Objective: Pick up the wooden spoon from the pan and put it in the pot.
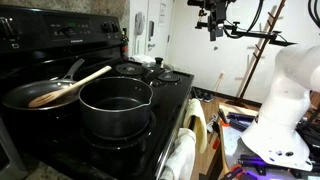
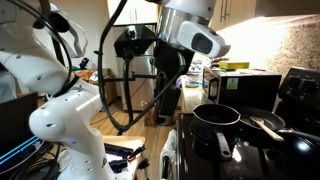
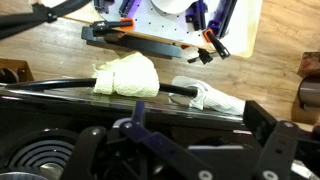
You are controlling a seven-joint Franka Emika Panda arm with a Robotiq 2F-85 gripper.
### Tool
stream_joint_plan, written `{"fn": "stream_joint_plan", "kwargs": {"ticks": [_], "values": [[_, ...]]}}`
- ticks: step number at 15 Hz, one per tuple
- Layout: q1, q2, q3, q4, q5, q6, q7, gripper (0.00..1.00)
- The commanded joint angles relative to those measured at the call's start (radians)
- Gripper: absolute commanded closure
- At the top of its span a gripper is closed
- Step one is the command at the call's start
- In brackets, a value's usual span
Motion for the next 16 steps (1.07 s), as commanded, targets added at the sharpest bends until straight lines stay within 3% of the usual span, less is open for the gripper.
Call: {"fn": "stream_joint_plan", "kwargs": {"ticks": [1,10,16], "values": [[-0.024,0.004,0.019,0.001,0.008,-0.001,-0.011,0.00],[-0.024,0.004,0.019,0.001,0.008,-0.001,-0.011,0.00],[0.016,0.047,0.032,-0.023,0.021,0.311,-0.078,0.00]]}}
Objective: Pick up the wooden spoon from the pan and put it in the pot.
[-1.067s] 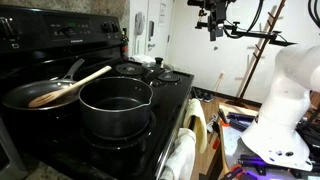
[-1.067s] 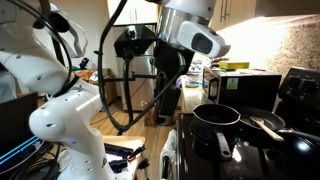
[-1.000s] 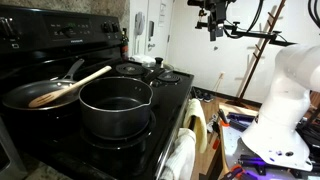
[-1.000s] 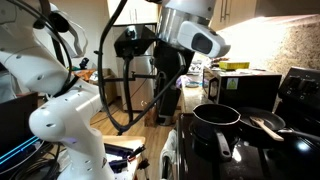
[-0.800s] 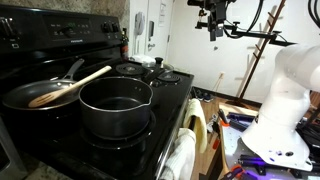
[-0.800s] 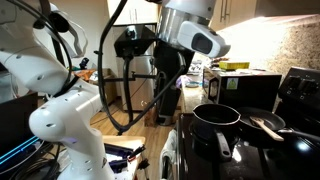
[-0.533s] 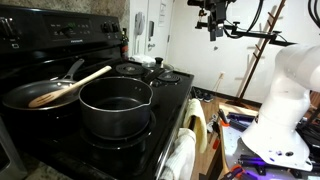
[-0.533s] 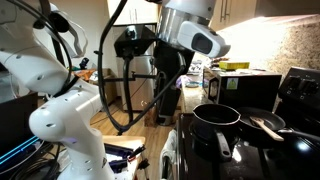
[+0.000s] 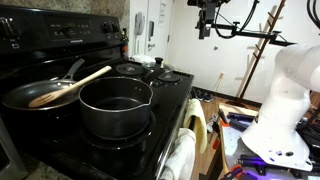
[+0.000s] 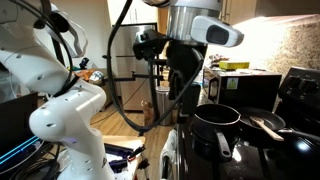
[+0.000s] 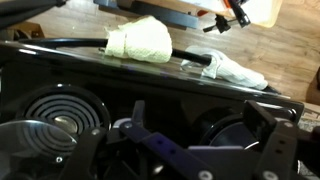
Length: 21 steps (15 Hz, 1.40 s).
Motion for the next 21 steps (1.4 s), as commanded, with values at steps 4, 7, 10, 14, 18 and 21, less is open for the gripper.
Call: {"fn": "stream_joint_plan", "kwargs": {"ticks": [4,7,10,14,18,21], "values": [[0.075,0.123,0.008,0.000,0.080,0.290,-0.184,0.00],[0.124,0.220,0.023,0.057,0.122,0.335,-0.272,0.00],[0.141,0.321,0.051,0.144,0.137,0.340,-0.331,0.00],[0.106,0.325,0.093,0.151,0.127,0.332,-0.303,0.00],[0.097,0.348,0.096,0.176,0.126,0.332,-0.304,0.00],[0.106,0.398,0.097,0.229,0.145,0.300,-0.382,0.00]]}}
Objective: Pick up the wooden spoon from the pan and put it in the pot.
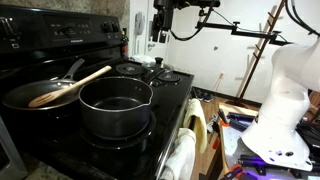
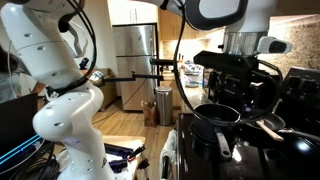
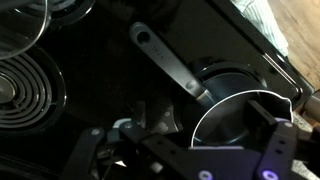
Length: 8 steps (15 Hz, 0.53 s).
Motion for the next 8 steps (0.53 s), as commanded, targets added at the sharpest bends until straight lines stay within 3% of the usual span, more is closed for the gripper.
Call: {"fn": "stream_joint_plan", "kwargs": {"ticks": [1,5,8], "values": [[-0.013,0.080,0.018,0.083,0.041,-0.044,-0.142,0.00],[-0.026,0.214,0.020,0.215,0.130,-0.081,-0.370,0.00],[-0.057,0.327,0.049,0.335,0.137,-0.141,-0.439,0.00]]}}
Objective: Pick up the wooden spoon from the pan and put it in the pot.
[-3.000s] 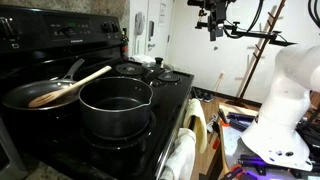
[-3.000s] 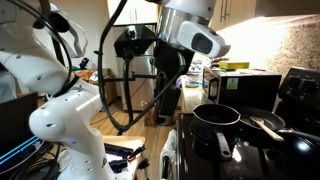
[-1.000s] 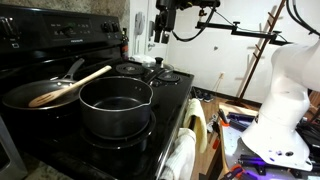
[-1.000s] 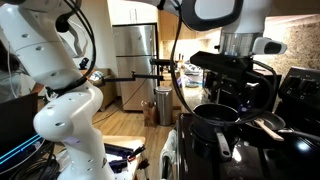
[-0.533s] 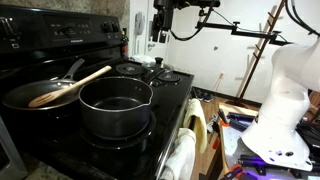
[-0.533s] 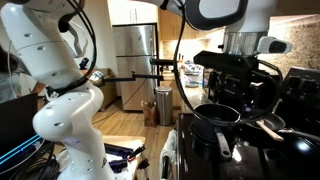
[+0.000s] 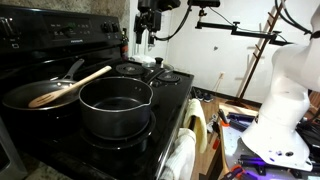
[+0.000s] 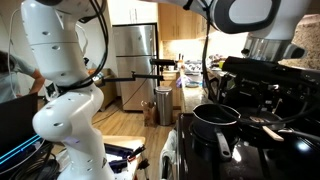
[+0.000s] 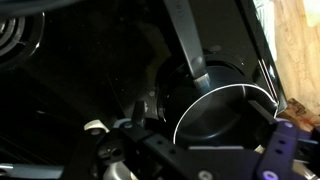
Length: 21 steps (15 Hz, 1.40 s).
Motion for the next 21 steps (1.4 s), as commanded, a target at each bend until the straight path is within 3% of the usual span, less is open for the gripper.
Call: {"fn": "stream_joint_plan", "kwargs": {"ticks": [1,4,5,9,16,21], "values": [[-0.057,0.160,0.053,0.180,0.020,-0.094,-0.096,0.00],[-0.084,0.211,0.090,0.243,-0.004,-0.130,-0.055,0.00],[-0.089,0.173,0.101,0.181,-0.003,-0.082,-0.051,0.00],[-0.100,0.206,0.113,0.221,-0.004,-0.098,-0.051,0.00],[-0.071,0.278,0.182,0.330,-0.179,-0.094,-0.066,0.00],[-0.079,0.334,0.229,0.368,-0.192,-0.060,-0.101,0.00]]}}
